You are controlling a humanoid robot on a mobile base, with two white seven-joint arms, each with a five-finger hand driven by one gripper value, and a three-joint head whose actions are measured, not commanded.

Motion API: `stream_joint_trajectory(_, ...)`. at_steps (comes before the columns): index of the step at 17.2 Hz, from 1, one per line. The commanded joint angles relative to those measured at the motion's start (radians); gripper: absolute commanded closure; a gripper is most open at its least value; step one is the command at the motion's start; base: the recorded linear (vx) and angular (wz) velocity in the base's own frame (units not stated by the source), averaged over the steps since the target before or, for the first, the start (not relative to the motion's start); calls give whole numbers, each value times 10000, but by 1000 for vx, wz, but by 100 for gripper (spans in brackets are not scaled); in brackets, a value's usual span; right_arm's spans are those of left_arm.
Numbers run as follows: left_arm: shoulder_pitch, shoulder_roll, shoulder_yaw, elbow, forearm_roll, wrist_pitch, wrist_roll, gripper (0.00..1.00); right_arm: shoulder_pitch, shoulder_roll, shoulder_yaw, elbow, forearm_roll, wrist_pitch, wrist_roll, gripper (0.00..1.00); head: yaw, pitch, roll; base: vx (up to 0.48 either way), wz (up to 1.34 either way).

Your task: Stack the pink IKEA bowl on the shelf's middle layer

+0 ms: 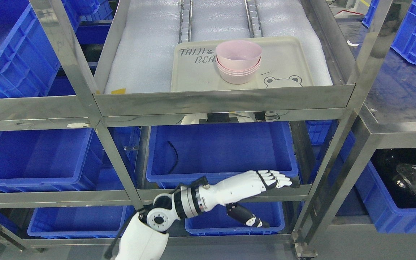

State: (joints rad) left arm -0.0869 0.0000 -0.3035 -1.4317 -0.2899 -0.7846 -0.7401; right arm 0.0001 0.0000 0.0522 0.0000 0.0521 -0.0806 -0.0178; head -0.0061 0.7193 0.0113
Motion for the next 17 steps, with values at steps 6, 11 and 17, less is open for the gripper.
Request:
stream_joint_trajectory(6, 2189, 174, 1408, 2246, 1624, -8, 5216, 4, 30, -175, 0, -175, 0, -7, -6, 0, 0, 0, 0, -26, -47)
stream_joint_trajectory(11, 2204, 174, 1317, -451, 3496, 3882, 6220, 2, 30, -175, 0, -175, 0, -7, -6, 0, 0, 0, 0, 14, 28)
stream_joint_trajectory(17, 2342, 174, 1531, -808, 3497, 4103, 6864, 0, 30, -175, 0, -175, 0, -7, -6, 0, 0, 0, 0, 0, 0)
